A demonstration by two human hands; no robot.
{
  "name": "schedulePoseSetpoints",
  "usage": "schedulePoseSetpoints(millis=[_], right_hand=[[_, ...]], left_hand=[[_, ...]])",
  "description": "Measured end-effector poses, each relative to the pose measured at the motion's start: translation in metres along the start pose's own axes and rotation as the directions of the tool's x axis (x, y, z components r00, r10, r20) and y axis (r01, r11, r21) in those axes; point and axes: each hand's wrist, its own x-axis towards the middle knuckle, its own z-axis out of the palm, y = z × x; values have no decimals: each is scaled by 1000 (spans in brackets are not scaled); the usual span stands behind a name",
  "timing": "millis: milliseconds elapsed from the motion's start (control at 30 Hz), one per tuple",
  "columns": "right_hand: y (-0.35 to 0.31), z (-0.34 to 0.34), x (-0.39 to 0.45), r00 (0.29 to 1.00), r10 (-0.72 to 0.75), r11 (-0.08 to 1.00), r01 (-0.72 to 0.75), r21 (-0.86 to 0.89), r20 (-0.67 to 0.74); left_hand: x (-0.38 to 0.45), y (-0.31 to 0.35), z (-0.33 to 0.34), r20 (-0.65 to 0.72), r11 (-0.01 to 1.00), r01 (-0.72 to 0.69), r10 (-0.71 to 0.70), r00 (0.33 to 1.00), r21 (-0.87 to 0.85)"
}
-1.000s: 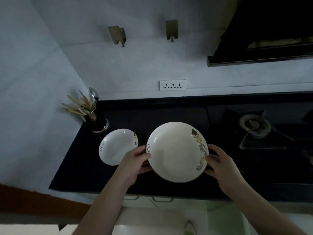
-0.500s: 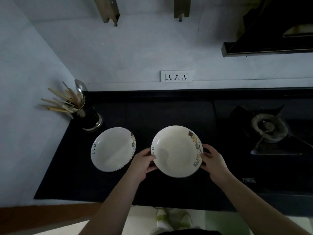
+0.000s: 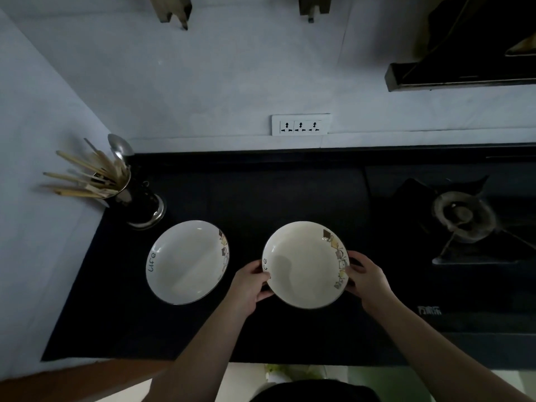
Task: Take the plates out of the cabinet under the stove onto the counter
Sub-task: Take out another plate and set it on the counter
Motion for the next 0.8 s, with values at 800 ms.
schedulePoseSetpoints(millis=[800], right_hand=[[-10,-21,9,995,-97,977,100,-188,26]], left_hand=[[-5,6,24,-72,959,-104,127,989,265]])
